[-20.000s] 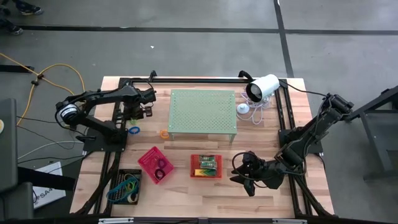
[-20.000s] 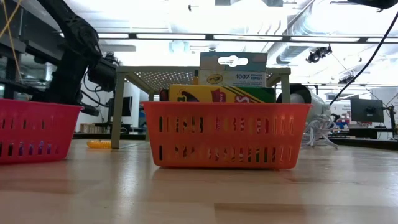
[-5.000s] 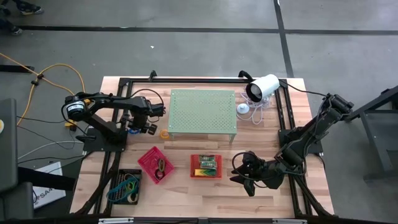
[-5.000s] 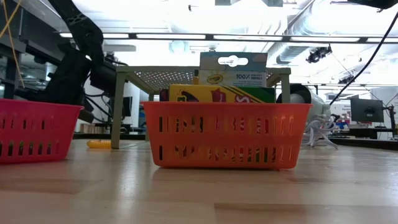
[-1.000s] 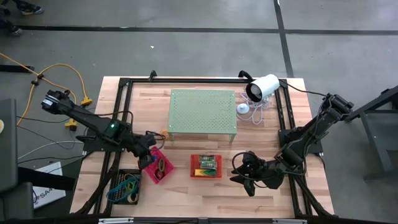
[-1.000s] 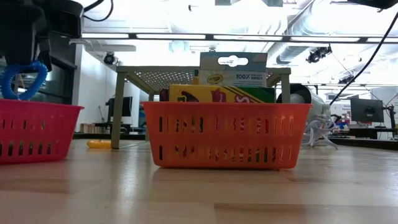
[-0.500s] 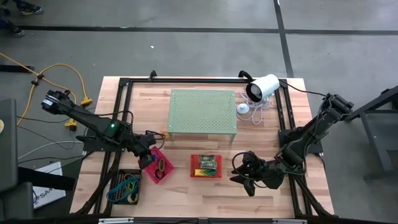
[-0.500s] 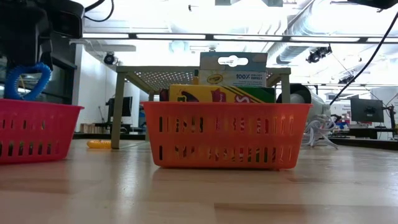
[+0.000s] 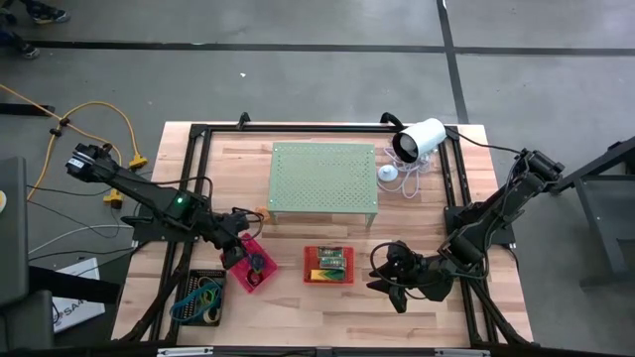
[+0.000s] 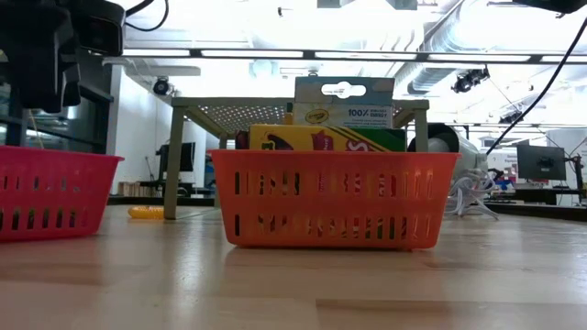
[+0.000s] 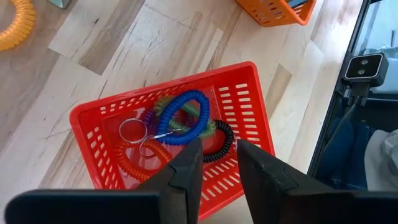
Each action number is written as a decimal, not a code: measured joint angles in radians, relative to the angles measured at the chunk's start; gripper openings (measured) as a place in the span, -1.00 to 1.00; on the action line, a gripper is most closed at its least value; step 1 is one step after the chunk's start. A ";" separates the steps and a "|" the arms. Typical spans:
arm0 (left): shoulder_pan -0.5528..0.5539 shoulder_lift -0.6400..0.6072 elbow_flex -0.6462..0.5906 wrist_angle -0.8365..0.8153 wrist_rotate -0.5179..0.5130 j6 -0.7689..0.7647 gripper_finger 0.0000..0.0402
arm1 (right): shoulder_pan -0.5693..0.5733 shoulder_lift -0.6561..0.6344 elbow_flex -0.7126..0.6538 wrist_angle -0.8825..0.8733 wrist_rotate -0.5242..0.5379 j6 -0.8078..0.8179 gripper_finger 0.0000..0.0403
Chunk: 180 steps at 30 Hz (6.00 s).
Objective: Pick & Place Office Desk Supplies
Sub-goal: Put the yellow spring keychain into the red bin
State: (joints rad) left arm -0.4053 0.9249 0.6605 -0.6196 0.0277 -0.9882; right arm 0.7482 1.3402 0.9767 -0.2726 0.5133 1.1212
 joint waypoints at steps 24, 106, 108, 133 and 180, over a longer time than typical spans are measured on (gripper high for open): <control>0.187 -0.047 0.000 -0.119 -0.200 -0.171 -0.52 | 0.000 0.000 0.000 0.000 0.000 0.000 -0.25; 0.582 0.191 -0.292 0.456 -0.066 0.708 -0.52 | 0.000 0.000 0.000 0.000 0.000 0.000 -0.25; 0.582 0.208 -0.292 0.479 -0.068 0.725 -0.52 | 0.000 0.000 0.000 0.000 0.000 0.000 -0.25; 0.582 0.235 -0.291 0.469 -0.089 0.733 -0.52 | 0.000 0.000 0.000 0.000 0.000 0.000 -0.25; 0.582 0.023 -0.293 0.385 -0.095 0.752 -0.83 | 0.000 0.000 0.000 0.000 0.000 0.000 -0.25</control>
State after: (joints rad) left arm 0.1764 0.9480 0.3679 -0.2346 -0.0676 -0.2359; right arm 0.7479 1.3403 0.9764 -0.2726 0.5137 1.1213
